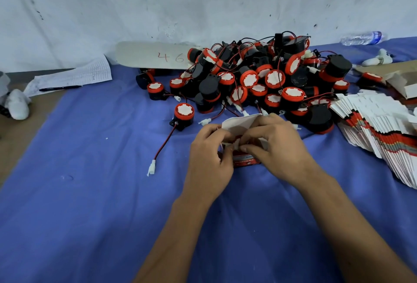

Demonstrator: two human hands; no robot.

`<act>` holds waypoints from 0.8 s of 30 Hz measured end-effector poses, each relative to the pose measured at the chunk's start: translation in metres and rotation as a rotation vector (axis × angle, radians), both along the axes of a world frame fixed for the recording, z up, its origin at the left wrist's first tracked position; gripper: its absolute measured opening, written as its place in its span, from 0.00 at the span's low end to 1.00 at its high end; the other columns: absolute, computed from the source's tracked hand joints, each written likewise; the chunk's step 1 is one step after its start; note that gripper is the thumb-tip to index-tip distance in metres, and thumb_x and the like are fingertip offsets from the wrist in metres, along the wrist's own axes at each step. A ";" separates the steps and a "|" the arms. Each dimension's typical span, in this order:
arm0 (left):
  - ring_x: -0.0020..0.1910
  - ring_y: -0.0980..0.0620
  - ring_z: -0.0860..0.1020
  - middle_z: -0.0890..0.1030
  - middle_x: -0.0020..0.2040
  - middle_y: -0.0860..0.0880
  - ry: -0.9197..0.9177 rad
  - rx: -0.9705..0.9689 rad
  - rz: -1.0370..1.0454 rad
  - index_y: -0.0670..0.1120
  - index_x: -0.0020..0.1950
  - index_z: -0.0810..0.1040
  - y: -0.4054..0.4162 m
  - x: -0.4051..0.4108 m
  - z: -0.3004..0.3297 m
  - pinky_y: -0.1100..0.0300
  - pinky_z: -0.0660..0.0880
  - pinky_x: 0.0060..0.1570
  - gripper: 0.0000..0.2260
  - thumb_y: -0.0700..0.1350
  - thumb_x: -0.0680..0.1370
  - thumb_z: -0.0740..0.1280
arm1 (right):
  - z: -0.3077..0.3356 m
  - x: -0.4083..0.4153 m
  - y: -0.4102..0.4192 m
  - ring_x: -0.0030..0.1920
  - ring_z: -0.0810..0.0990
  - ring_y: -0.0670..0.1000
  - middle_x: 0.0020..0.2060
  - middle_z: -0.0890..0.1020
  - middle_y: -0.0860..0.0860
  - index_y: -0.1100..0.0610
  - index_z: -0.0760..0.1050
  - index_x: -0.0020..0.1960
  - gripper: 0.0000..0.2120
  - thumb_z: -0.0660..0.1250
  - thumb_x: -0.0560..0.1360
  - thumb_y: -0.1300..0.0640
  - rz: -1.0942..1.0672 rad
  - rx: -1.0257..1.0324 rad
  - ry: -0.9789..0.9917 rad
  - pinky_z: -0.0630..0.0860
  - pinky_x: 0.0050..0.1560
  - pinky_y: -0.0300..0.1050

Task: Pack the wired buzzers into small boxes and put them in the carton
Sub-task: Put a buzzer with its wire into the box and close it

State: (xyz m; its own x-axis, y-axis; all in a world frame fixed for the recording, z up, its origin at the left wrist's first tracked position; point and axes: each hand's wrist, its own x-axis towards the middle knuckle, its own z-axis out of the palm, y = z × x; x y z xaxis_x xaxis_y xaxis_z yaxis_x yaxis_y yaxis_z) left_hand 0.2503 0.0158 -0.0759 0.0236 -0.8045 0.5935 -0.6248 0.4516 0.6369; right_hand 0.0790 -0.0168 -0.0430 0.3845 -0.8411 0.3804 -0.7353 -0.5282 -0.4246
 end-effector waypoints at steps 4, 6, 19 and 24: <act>0.52 0.53 0.79 0.79 0.53 0.50 0.024 0.012 0.011 0.43 0.45 0.80 0.001 0.002 0.000 0.64 0.77 0.42 0.06 0.33 0.75 0.72 | 0.000 -0.004 -0.002 0.54 0.78 0.50 0.49 0.79 0.43 0.48 0.86 0.46 0.07 0.78 0.72 0.59 0.084 0.062 -0.055 0.74 0.58 0.61; 0.50 0.54 0.79 0.78 0.51 0.51 0.043 0.040 -0.005 0.45 0.41 0.79 0.001 0.002 0.000 0.67 0.76 0.40 0.07 0.36 0.76 0.73 | 0.001 -0.009 -0.004 0.55 0.80 0.46 0.50 0.80 0.42 0.50 0.86 0.45 0.07 0.77 0.73 0.61 0.154 0.126 -0.106 0.76 0.59 0.56; 0.45 0.51 0.80 0.82 0.45 0.54 0.157 0.177 -0.081 0.47 0.47 0.80 0.001 0.004 -0.001 0.56 0.79 0.42 0.07 0.36 0.77 0.65 | 0.000 0.003 0.003 0.57 0.77 0.46 0.49 0.79 0.40 0.43 0.83 0.41 0.06 0.80 0.69 0.48 0.072 0.238 -0.224 0.71 0.63 0.62; 0.42 0.56 0.80 0.82 0.46 0.57 0.305 0.267 -0.077 0.48 0.50 0.76 0.004 0.005 0.001 0.63 0.78 0.38 0.09 0.33 0.79 0.66 | 0.003 0.001 0.003 0.59 0.74 0.41 0.51 0.77 0.37 0.38 0.84 0.44 0.11 0.79 0.71 0.55 0.104 0.264 -0.202 0.69 0.65 0.60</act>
